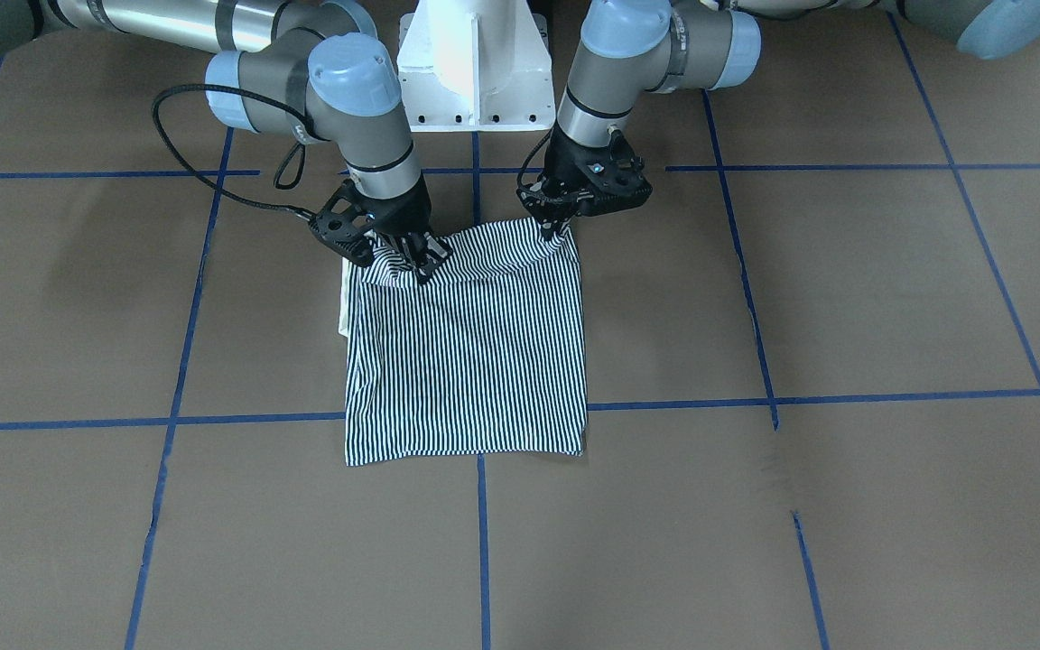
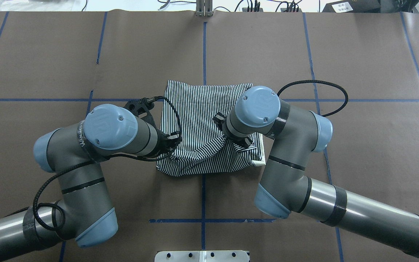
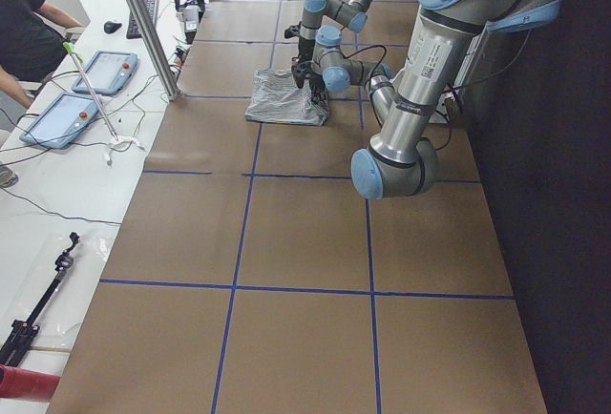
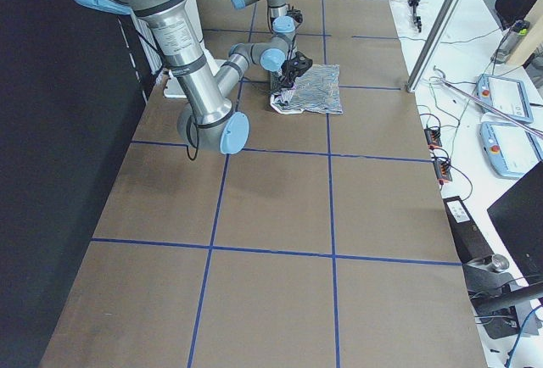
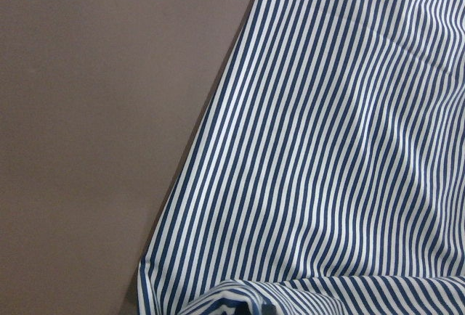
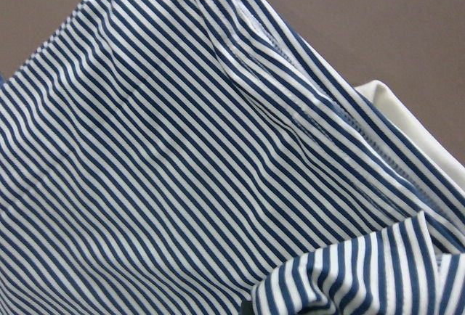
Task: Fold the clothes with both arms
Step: 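Grasp the near edge with both grippers and fold it toward the far edge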
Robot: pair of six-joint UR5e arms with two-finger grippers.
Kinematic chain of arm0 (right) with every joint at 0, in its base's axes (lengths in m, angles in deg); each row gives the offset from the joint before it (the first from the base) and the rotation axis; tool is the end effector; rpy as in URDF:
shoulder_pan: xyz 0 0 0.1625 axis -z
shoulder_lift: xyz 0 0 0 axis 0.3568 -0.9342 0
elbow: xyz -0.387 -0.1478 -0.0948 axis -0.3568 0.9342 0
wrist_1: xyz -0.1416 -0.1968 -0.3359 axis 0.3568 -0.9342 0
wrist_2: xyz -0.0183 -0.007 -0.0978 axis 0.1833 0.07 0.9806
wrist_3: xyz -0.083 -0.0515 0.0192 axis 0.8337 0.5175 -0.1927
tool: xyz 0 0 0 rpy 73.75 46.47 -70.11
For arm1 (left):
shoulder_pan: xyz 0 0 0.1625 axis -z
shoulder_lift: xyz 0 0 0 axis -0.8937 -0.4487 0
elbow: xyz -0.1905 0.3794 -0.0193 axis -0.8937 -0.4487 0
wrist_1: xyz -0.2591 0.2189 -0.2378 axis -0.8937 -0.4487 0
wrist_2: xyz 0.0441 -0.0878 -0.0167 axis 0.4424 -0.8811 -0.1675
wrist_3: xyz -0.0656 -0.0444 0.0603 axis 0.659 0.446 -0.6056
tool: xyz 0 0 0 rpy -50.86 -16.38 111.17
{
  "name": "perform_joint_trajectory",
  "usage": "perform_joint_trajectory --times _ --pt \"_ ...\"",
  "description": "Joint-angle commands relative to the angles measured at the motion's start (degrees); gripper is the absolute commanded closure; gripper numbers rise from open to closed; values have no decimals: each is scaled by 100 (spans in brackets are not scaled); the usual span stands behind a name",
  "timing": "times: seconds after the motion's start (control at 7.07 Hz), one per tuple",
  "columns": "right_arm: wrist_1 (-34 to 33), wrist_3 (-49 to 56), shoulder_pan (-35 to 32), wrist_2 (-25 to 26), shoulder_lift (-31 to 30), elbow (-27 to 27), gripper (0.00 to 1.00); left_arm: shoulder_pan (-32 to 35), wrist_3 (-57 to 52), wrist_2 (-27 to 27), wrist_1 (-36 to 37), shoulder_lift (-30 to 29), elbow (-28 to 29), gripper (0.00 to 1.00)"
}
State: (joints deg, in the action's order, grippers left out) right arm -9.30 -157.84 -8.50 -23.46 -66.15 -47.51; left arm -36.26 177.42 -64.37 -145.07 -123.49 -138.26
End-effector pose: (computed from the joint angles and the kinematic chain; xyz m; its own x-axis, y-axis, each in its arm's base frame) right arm -0.5480 -0.4366 0.2337 0.3843 0.6421 0.6633 -0.5148 0.7455 -0.4233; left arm 0.5138 -0.3887 0.2233 0.4592 -0.3499 -0.8165 0.3371 0.9190 -0.2042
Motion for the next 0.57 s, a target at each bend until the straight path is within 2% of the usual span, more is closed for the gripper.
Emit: perform_joint_trajectory --times 0.0,0.14,0.28,0.42 --pt "42 123 -362 -9 270 333 100 392 -4 -3 -44 -292 357 100" --pt "69 542 -590 -9 785 1093 100 734 -48 -12 -105 -668 926 88" --pt "208 738 -784 43 1199 1883 50 1024 -196 -12 -628 -977 1767 1" --pt "819 1236 -856 348 1377 2553 1 1271 -528 -12 -1234 -1180 2497 0"
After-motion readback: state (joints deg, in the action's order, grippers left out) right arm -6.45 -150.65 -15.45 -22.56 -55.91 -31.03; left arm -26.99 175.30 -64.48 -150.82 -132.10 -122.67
